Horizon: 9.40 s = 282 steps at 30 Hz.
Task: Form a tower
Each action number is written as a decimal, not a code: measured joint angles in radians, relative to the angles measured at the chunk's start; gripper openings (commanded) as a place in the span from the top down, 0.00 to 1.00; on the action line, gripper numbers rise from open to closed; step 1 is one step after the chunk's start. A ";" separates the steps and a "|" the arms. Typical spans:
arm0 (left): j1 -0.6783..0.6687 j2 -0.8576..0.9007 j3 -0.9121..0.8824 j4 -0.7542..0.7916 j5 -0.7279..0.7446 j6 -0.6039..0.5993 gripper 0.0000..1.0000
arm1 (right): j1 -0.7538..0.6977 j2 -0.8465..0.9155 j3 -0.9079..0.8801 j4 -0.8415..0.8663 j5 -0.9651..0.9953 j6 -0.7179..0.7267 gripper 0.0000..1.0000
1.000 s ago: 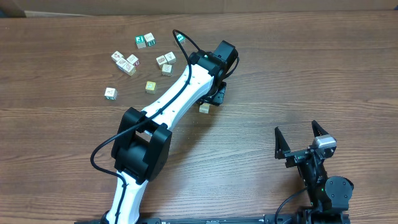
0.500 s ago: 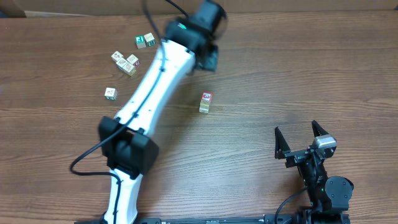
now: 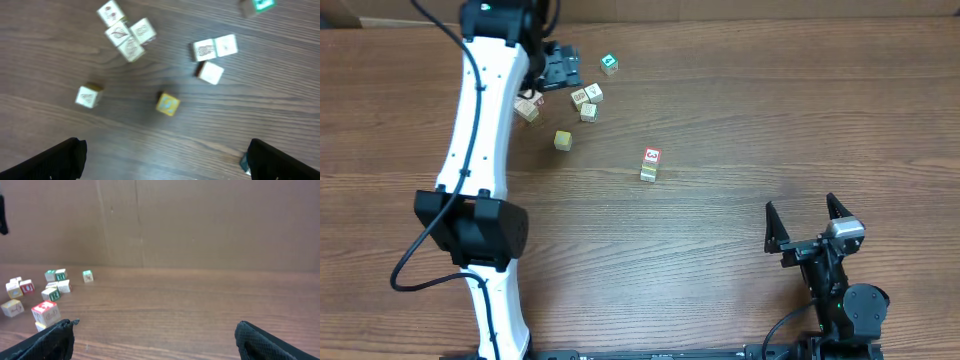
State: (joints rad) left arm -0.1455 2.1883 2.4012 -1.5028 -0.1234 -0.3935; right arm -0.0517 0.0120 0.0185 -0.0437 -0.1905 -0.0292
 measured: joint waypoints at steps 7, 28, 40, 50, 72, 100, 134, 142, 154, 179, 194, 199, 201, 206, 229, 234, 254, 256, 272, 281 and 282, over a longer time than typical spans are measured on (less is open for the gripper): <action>0.019 0.000 0.000 -0.017 0.001 0.000 0.00 | 0.000 0.000 0.000 0.045 -0.026 0.007 0.00; 0.019 0.000 0.000 -0.016 0.008 0.000 0.00 | 0.000 0.196 0.426 -0.209 -0.146 0.212 0.00; 0.019 0.000 0.000 -0.016 0.008 0.000 0.00 | 0.000 0.896 1.367 -0.746 -0.244 0.214 0.00; 0.019 0.000 0.000 -0.016 0.008 0.000 0.01 | 0.024 1.430 1.914 -1.132 -0.332 0.218 0.00; 0.019 0.000 0.000 -0.016 0.008 0.000 0.00 | 0.350 1.799 1.928 -0.981 -0.088 0.480 0.09; 0.019 0.000 0.000 -0.016 0.008 0.000 0.00 | 0.562 1.897 1.929 -1.054 0.292 0.590 0.23; 0.019 0.000 0.000 -0.016 0.008 0.000 0.00 | 0.652 2.206 1.881 -1.142 0.245 0.747 0.10; 0.019 0.000 0.000 -0.016 0.008 0.000 0.00 | 0.659 2.207 1.842 -1.091 0.242 0.761 0.20; 0.019 0.000 0.000 -0.016 0.008 0.000 0.00 | 0.700 2.207 1.840 -1.088 0.289 0.762 0.23; 0.019 0.000 0.000 -0.016 0.008 0.000 0.00 | 0.700 2.221 1.780 -1.043 0.304 0.761 0.52; 0.019 0.000 0.000 -0.016 0.008 0.000 0.00 | 0.700 2.221 1.780 -1.033 0.311 0.677 0.76; 0.019 0.000 0.000 -0.016 0.008 0.000 0.00 | 0.700 2.221 1.780 -1.033 0.314 0.633 0.76; 0.019 0.000 0.000 -0.016 0.008 0.000 0.00 | 0.700 2.221 1.780 -1.032 0.314 0.625 0.60; 0.019 0.000 0.000 -0.016 0.008 0.000 0.00 | 0.700 2.222 1.780 -1.030 0.314 0.612 0.53; 0.019 0.000 0.000 -0.016 0.008 0.000 0.01 | 0.700 2.222 1.807 -1.057 0.314 0.607 0.48; 0.019 0.000 0.000 -0.016 0.008 0.000 0.00 | 0.699 2.222 1.807 -1.055 0.314 0.619 0.48; 0.019 0.000 0.000 -0.016 0.008 0.000 0.00 | 0.694 2.223 1.880 -1.128 0.358 0.668 0.55; 0.019 0.000 0.000 -0.016 0.008 0.000 0.00 | 0.694 2.223 1.880 -1.127 0.364 0.673 0.56; 0.019 0.000 0.000 -0.016 0.008 0.000 0.00 | 0.694 2.223 1.859 -1.094 0.373 0.697 0.61; 0.019 0.000 0.000 -0.016 0.008 0.000 0.01 | 0.694 2.223 1.859 -1.101 0.370 0.706 0.61; 0.019 0.000 0.000 -0.016 0.008 0.000 0.00 | 0.694 2.223 1.858 -1.101 0.370 0.706 0.61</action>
State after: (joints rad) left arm -0.1265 2.1883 2.4012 -1.5192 -0.1158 -0.3935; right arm 0.6422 2.2349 1.8763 -1.1442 0.1799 0.6773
